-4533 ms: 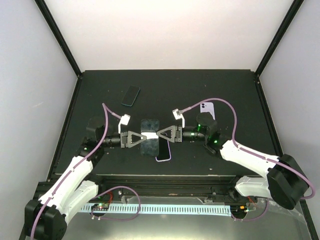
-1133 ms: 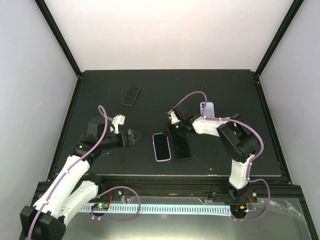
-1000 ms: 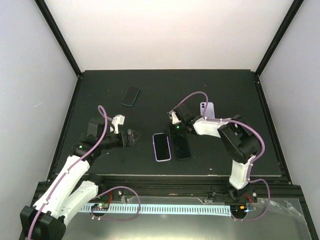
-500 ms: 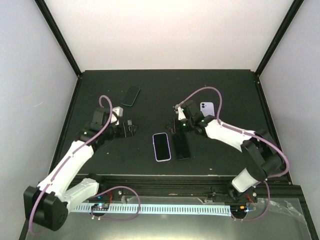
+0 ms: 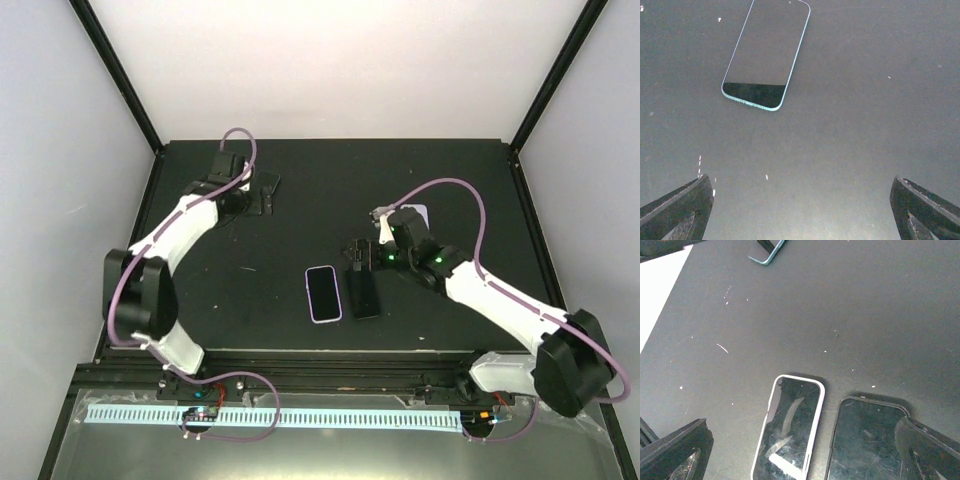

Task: Put the phone into the phone case

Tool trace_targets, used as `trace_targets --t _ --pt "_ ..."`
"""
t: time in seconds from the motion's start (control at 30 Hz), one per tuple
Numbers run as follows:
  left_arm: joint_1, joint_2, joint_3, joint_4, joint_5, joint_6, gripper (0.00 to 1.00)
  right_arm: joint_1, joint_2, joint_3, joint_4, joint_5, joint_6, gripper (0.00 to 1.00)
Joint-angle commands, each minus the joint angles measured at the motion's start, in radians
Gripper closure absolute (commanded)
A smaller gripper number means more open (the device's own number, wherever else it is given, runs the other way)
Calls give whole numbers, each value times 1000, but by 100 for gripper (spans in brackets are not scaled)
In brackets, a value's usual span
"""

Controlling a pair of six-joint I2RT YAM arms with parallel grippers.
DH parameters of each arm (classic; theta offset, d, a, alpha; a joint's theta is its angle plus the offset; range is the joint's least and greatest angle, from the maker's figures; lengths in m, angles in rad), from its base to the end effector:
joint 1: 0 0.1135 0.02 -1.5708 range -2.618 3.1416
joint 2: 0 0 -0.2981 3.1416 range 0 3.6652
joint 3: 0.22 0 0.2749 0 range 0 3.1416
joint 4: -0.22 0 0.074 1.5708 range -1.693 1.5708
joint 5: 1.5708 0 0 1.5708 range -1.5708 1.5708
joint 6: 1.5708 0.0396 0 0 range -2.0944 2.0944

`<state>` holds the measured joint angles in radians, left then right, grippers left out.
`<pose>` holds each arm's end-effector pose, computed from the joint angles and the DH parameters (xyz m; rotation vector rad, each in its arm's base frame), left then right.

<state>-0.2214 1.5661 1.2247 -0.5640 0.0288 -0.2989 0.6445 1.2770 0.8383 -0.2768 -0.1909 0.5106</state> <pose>0.3525 -0.0805 0.2890 -0.0842 2.4923 -0.2564 0.2251 0.1786 0.2651 -0.2657 2.3938 0.7918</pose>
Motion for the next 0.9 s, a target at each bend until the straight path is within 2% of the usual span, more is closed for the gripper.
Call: trace_targets --t 0.0,0.23,0.5,0.87 --pt "29 182 157 7 -49 115 2 -4 -87 -31 4 50 -17 0" --pt "72 440 373 -38 4 202 1 -3 -159 -34 -12 69 -35 0" --pt "101 615 510 -69 48 244 1 -2 -184 -23 -24 99 -41 0" --pt "112 721 658 -155 83 253 6 -2 -195 5 -42 130 -38 0"
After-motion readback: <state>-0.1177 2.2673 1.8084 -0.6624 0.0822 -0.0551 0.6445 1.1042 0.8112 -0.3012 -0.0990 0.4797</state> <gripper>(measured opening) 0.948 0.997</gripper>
